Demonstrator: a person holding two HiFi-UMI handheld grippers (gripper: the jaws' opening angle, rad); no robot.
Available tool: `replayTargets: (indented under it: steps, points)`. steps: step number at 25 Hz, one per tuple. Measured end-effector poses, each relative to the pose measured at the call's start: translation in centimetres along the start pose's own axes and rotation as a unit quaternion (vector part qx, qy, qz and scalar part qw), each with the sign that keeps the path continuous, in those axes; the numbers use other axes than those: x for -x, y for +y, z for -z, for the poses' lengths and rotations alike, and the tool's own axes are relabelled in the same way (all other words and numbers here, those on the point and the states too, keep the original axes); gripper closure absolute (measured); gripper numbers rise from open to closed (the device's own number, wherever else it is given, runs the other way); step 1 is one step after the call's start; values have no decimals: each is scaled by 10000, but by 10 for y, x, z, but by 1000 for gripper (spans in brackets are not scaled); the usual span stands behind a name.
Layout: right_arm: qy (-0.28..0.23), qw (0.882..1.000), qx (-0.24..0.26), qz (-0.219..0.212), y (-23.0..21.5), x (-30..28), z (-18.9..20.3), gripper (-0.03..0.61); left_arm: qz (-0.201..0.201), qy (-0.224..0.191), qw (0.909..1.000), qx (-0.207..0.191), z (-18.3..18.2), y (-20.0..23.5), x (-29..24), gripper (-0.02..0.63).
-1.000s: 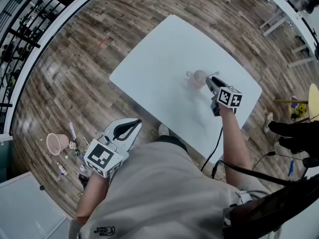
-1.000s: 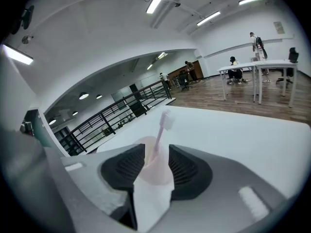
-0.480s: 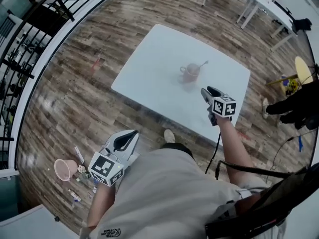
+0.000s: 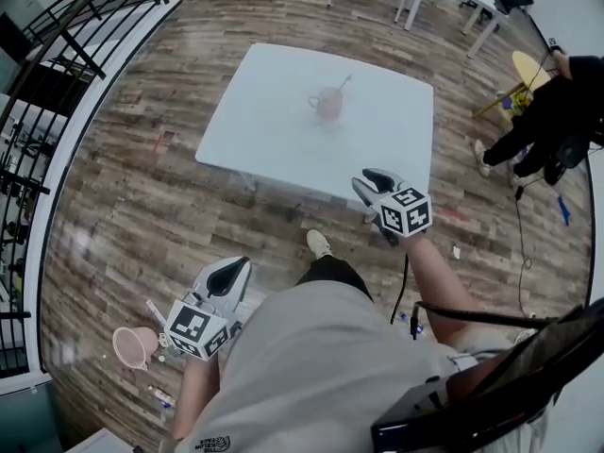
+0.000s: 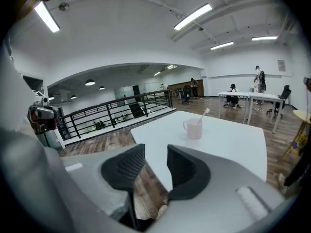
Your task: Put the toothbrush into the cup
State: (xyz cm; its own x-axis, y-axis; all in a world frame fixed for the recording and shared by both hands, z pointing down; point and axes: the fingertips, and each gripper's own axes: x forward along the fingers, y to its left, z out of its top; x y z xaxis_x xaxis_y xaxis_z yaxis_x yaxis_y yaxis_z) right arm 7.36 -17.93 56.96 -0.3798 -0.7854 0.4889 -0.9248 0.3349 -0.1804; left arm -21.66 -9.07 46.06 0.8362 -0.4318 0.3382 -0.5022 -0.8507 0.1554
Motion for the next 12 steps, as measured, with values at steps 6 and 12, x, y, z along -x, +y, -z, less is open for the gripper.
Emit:
replayTargets:
  steps: [6, 12]
  points:
    - [-83, 9996, 214, -184, 64, 42, 5, 439, 131, 9, 9999, 52, 23, -26, 27, 609]
    - [-85, 9942, 851, -654, 127, 62, -8, 440, -40, -153, 9996, 213, 33, -37, 52, 609]
